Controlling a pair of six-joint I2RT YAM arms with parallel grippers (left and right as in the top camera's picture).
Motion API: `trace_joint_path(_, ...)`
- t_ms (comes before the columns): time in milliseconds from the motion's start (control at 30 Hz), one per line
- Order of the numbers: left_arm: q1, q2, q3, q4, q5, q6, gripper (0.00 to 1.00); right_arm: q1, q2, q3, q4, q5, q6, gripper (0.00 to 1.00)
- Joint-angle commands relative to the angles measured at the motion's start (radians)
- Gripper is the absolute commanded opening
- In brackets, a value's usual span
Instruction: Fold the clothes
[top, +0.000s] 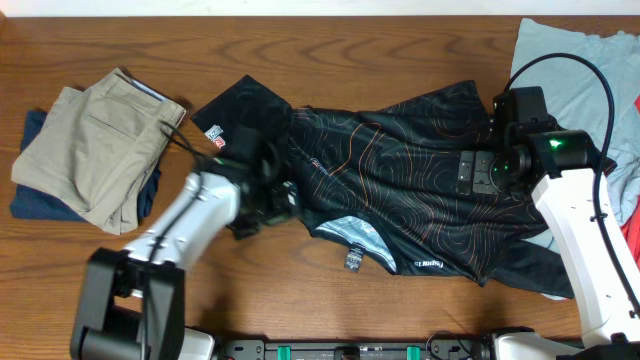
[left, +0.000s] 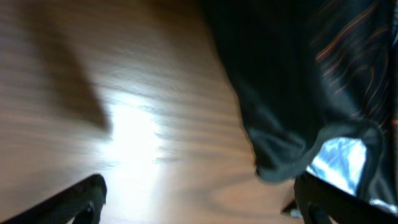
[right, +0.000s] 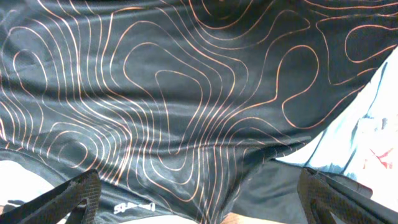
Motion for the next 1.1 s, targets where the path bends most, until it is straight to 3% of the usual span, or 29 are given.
trace_joint_path(0, -0.086, 0.012, -0.068, 0.118, 0.006, -0.101, 0.99, -0.014, -0.014, 0.012, -0.006, 0.007, 0.016, 0.99)
trace_joint_path(100, -0.145, 0.025, -0.09, 0.254, -0.005, -0.107, 0.97, -0.014, -0.014, 0.012, -0.007, 0.007, 0.016, 0.99)
trace_joint_path(133, -0.157, 0.031, -0.09, 0.29, -0.017, -0.107, 0.92, -0.014, -0.014, 0.012, -0.007, 0.006, 0.016, 0.99)
trace_joint_path(167, -0.164, 0.035, -0.09, 0.318, -0.032, -0.107, 0.82, -0.014, -0.014, 0.012, -0.007, 0.006, 0.016, 0.99)
trace_joint_path(267, -0.166, 0.039, -0.09, 0.379, -0.067, -0.107, 0.38, -0.014, -0.014, 0.012, -0.01, 0.007, 0.016, 0.99)
trace_joint_path(333, -0.153, 0.039, -0.09, 0.394, -0.074, -0.107, 0.2, -0.014, -0.014, 0.012, -0.013, 0.007, 0.016, 0.99)
trace_joint_path(367, -0.142, 0.039, -0.09, 0.394, -0.078, -0.106, 0.06, -0.014, -0.014, 0.012, -0.014, 0.007, 0.016, 0.99)
trace_joint_path(533, -0.028, 0.028, -0.064, 0.361, -0.078, 0.003, 0.06, -0.014, -0.014, 0.012, -0.015, 0.007, 0.016, 0.99)
trace_joint_path(733, 0.241, 0.019, 0.182, 0.169, -0.115, 0.134, 0.06, -0.014, -0.014, 0.012, -0.012, 0.007, 0.016, 0.99)
trace_joint_path(933, 0.449, 0.019, 0.471, 0.017, -0.114, 0.156, 0.06, -0.014, -0.014, 0.012, 0.002, 0.006, 0.017, 0.99)
trace_joint_path(1067, 0.468, 0.018, 0.52, -0.146, -0.019, 0.157, 0.06, -0.014, -0.014, 0.012, 0.002, 0.006, 0.017, 0.99)
